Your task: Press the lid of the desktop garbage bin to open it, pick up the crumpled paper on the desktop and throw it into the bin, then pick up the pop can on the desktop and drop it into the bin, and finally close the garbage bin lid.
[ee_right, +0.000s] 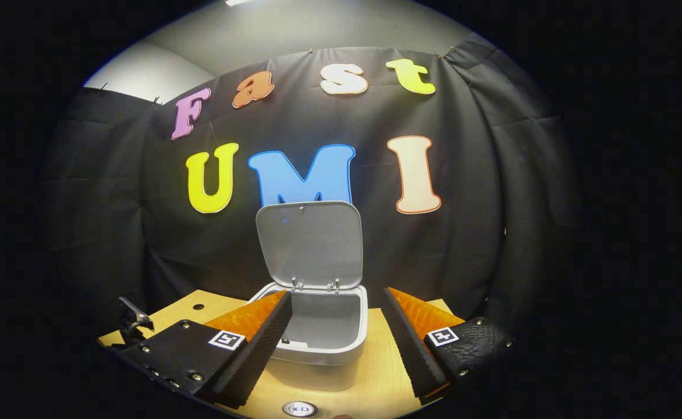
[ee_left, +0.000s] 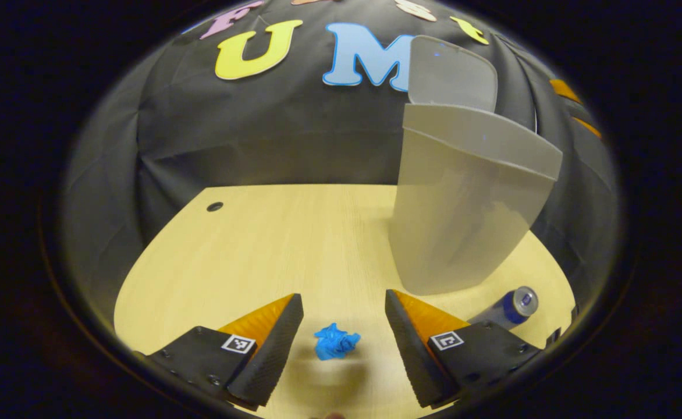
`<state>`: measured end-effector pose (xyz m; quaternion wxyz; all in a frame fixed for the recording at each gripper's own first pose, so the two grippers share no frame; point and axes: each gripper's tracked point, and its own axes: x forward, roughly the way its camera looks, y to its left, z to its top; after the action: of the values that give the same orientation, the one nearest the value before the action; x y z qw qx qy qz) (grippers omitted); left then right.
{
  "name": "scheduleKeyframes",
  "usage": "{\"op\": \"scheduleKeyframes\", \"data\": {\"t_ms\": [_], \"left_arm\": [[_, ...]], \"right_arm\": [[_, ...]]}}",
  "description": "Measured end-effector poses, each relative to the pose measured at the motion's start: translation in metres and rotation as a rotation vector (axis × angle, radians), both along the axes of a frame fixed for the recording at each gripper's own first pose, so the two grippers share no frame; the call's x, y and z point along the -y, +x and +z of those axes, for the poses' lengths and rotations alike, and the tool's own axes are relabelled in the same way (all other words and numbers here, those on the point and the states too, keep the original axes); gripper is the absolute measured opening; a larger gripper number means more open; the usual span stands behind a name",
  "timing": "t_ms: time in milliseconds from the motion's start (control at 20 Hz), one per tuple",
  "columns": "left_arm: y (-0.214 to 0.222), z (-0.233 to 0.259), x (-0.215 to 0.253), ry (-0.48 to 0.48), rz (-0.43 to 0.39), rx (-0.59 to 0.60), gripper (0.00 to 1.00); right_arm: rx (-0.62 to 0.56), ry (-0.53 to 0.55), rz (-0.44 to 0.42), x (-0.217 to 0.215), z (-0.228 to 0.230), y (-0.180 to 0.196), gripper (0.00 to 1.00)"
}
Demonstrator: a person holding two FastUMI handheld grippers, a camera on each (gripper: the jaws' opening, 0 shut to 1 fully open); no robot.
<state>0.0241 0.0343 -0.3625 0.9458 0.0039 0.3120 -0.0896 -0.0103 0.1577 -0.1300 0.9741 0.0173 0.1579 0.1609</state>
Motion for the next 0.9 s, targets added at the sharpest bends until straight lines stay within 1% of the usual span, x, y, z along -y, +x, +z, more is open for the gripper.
{"op": "scheduleKeyframes", "data": {"t_ms": [350, 450, 500, 550, 750, 800, 850, 900], "left_arm": [[0.001, -0.049, -0.006, -0.022, 0.029, -0.115, 0.94], [0.001, -0.054, -0.01, -0.019, 0.033, -0.141, 0.96], [0.001, -0.056, -0.012, -0.017, 0.033, -0.151, 0.94], [0.001, -0.058, -0.011, -0.014, 0.033, -0.158, 0.96], [0.002, -0.064, -0.011, -0.002, 0.035, -0.191, 0.96], [0.002, -0.065, -0.012, 0.002, 0.036, -0.201, 0.94], [0.002, -0.069, -0.013, 0.004, 0.036, -0.207, 0.96], [0.002, -0.071, -0.013, 0.009, 0.035, -0.216, 0.94]], "right_arm": [[-0.009, -0.037, -0.016, 0.01, -0.008, 0.004, 0.98], [-0.014, -0.038, -0.015, 0.009, -0.01, 0.006, 0.98], [-0.016, -0.038, -0.016, 0.008, -0.011, 0.007, 0.98], [-0.018, -0.038, -0.017, 0.008, -0.012, 0.009, 0.98], [-0.023, -0.041, -0.025, 0.008, -0.015, 0.012, 0.98], [-0.024, -0.043, -0.026, 0.009, -0.015, 0.013, 0.98], [-0.026, -0.045, -0.027, 0.008, -0.016, 0.012, 0.98], [-0.027, -0.047, -0.029, 0.009, -0.017, 0.012, 0.98]]}}
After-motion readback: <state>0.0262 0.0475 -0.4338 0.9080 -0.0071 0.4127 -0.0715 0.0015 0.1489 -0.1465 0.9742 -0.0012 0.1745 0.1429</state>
